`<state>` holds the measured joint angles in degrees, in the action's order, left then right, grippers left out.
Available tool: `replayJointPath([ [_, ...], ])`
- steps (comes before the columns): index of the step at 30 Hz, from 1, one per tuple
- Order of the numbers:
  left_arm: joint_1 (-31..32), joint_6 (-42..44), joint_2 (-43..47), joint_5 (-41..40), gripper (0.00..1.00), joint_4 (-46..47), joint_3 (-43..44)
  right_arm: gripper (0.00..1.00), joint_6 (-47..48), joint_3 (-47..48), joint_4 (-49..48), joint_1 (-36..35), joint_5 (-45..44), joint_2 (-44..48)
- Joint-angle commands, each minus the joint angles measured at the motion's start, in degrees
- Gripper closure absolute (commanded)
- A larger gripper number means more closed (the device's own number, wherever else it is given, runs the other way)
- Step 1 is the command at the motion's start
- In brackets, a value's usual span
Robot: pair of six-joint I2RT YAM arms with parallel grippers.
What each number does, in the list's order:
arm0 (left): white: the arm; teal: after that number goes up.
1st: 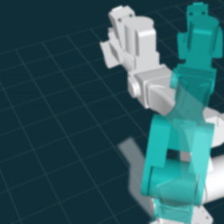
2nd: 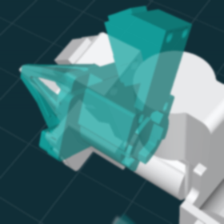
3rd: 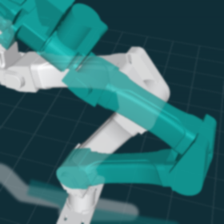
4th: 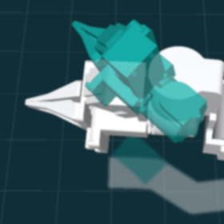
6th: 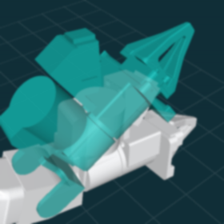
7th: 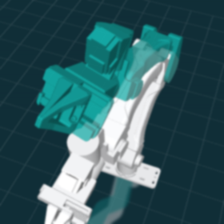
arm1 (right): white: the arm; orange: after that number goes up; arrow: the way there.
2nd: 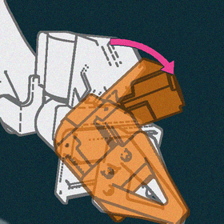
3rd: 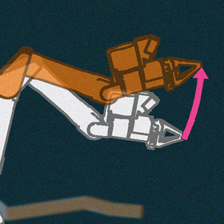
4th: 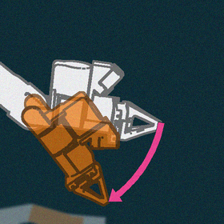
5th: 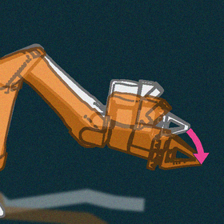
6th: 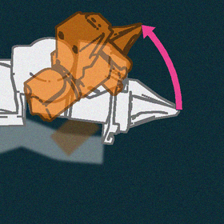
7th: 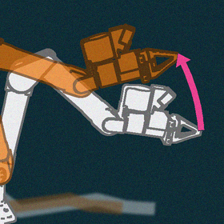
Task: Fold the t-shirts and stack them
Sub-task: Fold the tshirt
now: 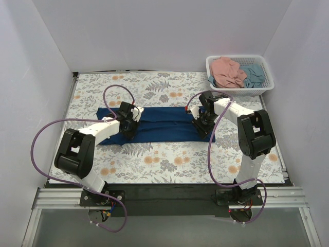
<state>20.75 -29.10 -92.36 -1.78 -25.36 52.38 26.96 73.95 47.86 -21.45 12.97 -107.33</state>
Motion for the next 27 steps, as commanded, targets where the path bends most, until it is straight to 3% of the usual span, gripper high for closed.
replayJointPath([
  [1,0.34,0.01,0.86,0.28,0.68,1.46,2.02,0.62,0.29,-0.30,-0.48,0.09,-0.23,-0.43],
  [4,0.43,0.27,0.95,0.38,0.69,1.37,2.02,0.62,0.20,-0.39,-0.57,0.01,-0.31,-0.69],
  [12,0.43,0.28,-0.72,-0.06,1.00,1.63,3.43,0.62,0.46,-0.13,-0.57,0.10,-0.75,-1.13],
  [27,0.52,-1.22,-7.48,1.69,1.00,1.46,14.85,0.63,0.81,-0.48,-0.57,0.10,-0.93,-1.22],
])
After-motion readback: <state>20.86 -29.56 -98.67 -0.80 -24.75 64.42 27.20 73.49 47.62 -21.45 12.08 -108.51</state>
